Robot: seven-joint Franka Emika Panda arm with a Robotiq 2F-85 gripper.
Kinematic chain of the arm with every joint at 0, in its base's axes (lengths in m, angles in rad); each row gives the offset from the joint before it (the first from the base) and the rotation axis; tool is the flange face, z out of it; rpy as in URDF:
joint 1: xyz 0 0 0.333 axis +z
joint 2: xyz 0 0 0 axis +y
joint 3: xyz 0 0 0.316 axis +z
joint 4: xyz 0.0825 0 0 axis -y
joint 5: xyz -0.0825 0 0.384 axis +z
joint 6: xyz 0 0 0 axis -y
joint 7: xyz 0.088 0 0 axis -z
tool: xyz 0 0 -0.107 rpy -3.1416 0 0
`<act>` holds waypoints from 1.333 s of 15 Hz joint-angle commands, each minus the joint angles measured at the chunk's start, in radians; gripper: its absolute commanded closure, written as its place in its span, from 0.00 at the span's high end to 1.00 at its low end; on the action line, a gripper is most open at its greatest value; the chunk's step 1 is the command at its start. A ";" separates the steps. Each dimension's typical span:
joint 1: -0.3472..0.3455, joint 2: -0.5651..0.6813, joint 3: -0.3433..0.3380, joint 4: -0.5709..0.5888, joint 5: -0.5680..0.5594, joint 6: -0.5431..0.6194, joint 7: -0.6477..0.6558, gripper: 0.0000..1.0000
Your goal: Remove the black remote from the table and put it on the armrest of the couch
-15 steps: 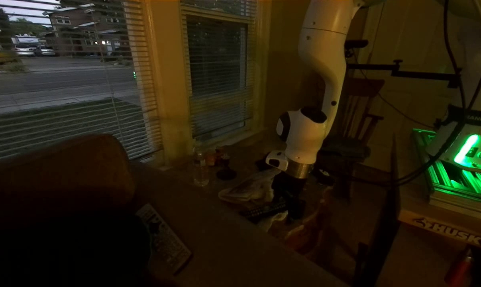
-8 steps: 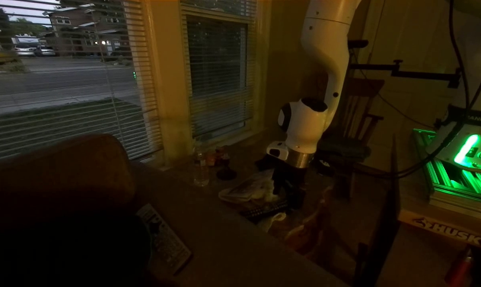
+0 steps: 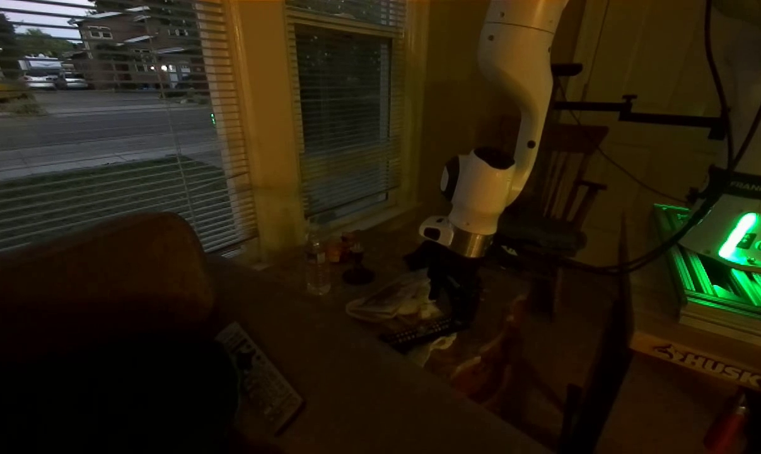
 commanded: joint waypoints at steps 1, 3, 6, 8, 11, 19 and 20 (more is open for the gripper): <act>0.002 0.007 -0.010 0.005 0.022 0.021 -0.030 1.00; 0.001 0.014 -0.014 0.007 0.026 0.026 -0.034 1.00; 0.000 0.027 -0.017 0.013 0.028 0.033 -0.037 1.00; 0.001 0.034 -0.020 0.016 0.030 0.033 -0.039 0.99; 0.000 0.048 -0.023 0.021 0.032 0.037 -0.043 0.83; 0.003 0.081 -0.034 0.032 0.036 0.039 -0.045 0.79; 0.002 0.084 -0.035 0.034 0.037 0.040 -0.044 0.78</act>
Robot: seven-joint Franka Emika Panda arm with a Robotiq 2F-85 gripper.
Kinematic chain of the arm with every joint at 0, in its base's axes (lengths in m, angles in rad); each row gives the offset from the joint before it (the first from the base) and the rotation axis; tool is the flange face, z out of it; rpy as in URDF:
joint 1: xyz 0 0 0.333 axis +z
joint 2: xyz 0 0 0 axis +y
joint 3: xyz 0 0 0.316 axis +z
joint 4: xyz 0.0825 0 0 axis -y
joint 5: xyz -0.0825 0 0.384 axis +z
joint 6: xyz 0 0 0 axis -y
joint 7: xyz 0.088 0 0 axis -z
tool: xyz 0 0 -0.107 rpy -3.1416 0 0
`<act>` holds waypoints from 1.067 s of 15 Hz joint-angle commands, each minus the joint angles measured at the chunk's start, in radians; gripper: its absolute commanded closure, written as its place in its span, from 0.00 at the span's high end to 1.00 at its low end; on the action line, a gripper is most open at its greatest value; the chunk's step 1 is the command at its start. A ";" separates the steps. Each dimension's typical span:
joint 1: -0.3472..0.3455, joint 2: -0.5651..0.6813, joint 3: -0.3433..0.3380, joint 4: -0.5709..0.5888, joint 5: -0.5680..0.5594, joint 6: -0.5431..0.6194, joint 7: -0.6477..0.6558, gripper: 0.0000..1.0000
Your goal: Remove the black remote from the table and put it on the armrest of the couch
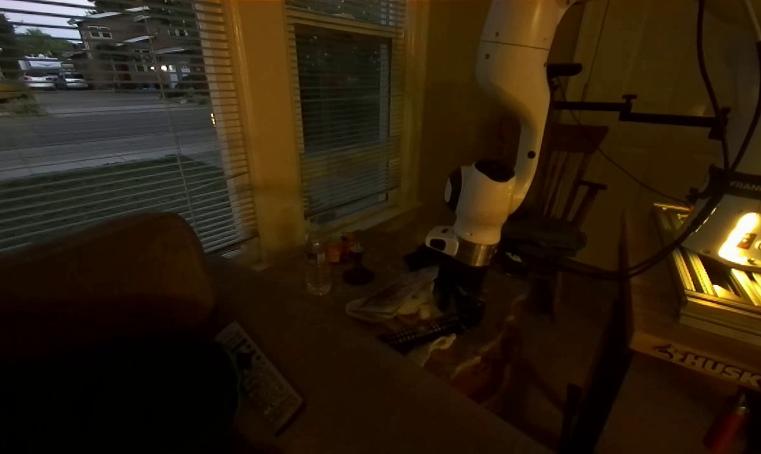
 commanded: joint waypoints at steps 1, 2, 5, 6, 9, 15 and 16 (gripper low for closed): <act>0.002 0.026 -0.008 0.019 0.036 0.030 -0.035 0.78; 0.004 0.026 -0.010 0.020 0.034 0.024 -0.033 0.76; 0.003 0.033 -0.011 0.023 0.034 0.026 -0.033 0.68; 0.005 0.035 -0.013 0.026 0.033 0.018 -0.030 0.67; 0.001 0.045 -0.015 0.030 0.036 0.027 -0.032 0.62; 0.006 0.022 -0.018 0.016 0.023 0.029 -0.025 0.28; 0.010 0.008 -0.017 0.005 0.018 0.033 -0.024 0.28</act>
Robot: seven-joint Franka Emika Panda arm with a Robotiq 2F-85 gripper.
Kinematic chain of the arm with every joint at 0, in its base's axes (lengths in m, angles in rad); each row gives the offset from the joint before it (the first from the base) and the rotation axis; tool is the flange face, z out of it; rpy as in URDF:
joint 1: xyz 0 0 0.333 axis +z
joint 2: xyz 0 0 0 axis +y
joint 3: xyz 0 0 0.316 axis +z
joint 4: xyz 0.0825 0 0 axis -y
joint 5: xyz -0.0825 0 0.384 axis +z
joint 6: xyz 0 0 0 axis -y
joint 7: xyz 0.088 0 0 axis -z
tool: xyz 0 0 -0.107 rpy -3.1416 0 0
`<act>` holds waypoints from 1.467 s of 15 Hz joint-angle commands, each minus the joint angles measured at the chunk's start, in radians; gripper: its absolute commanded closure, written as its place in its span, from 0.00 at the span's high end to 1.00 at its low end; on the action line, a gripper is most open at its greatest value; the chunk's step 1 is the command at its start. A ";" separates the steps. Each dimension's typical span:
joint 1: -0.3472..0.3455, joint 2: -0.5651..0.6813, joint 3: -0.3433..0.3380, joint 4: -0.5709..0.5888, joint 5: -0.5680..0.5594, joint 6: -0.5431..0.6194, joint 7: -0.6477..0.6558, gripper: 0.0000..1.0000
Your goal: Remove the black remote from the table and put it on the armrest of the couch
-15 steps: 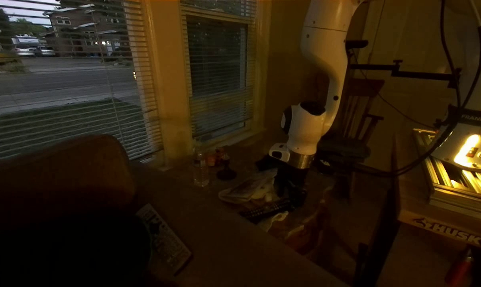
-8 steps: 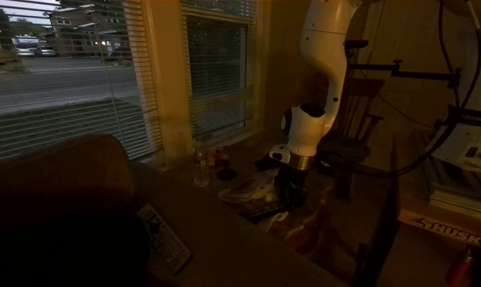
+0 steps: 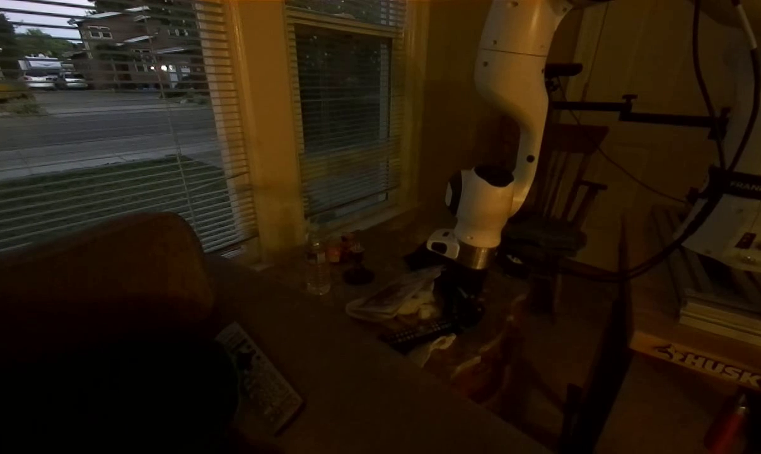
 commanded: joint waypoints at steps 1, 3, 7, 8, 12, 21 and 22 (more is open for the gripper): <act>0.013 -0.042 0.000 -0.025 0.009 0.030 -0.017 0.28; 0.015 -0.079 0.006 -0.047 -0.007 0.049 -0.006 0.28; -0.106 -0.205 0.136 -0.159 0.089 -0.014 -0.200 0.28; 0.006 -0.214 0.037 -0.140 -0.025 0.059 -0.028 0.28; 0.002 -0.317 0.041 -0.232 -0.041 0.059 -0.063 0.28; -0.119 -0.458 0.243 -0.325 0.077 0.023 -0.413 0.28; -0.014 -0.449 0.158 -0.281 -0.014 0.068 -0.325 0.28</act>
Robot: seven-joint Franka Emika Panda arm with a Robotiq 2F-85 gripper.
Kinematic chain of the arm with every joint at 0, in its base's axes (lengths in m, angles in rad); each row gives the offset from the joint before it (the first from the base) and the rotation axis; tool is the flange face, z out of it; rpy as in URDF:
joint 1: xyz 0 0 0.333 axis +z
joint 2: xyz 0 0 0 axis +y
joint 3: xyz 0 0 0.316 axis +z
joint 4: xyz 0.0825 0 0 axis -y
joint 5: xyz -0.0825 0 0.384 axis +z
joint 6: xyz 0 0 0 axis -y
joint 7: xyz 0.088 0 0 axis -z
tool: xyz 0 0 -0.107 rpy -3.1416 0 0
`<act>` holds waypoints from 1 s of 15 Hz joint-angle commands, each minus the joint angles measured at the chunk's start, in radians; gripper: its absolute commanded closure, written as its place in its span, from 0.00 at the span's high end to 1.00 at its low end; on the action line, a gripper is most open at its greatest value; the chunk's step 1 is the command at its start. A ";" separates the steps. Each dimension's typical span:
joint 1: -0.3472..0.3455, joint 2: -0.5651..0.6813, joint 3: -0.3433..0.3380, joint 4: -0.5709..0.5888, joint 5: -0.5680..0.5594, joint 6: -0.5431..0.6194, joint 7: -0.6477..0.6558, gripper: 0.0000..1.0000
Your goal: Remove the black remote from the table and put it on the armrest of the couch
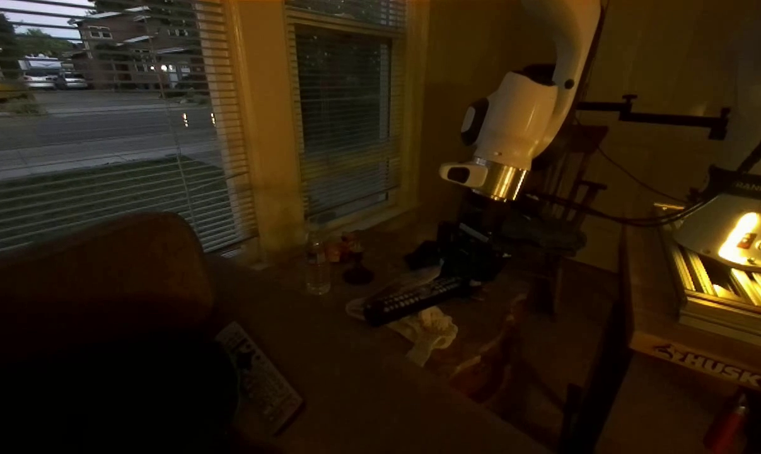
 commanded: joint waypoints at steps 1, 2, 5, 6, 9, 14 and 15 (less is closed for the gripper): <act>0.033 -0.028 0.016 0.008 -0.027 0.018 -0.110 0.28; -0.059 -0.036 0.115 -0.019 0.074 -0.031 -0.267 0.28; 0.050 -0.005 0.056 0.050 0.004 0.017 -0.255 0.28; 0.063 0.001 0.054 0.058 0.013 0.019 -0.283 0.28; 0.070 0.028 0.090 0.092 0.070 -0.002 -0.404 0.28; 0.130 0.087 0.079 0.156 0.114 -0.019 -0.499 0.28; 0.141 0.107 0.077 0.173 0.128 -0.023 -0.519 0.28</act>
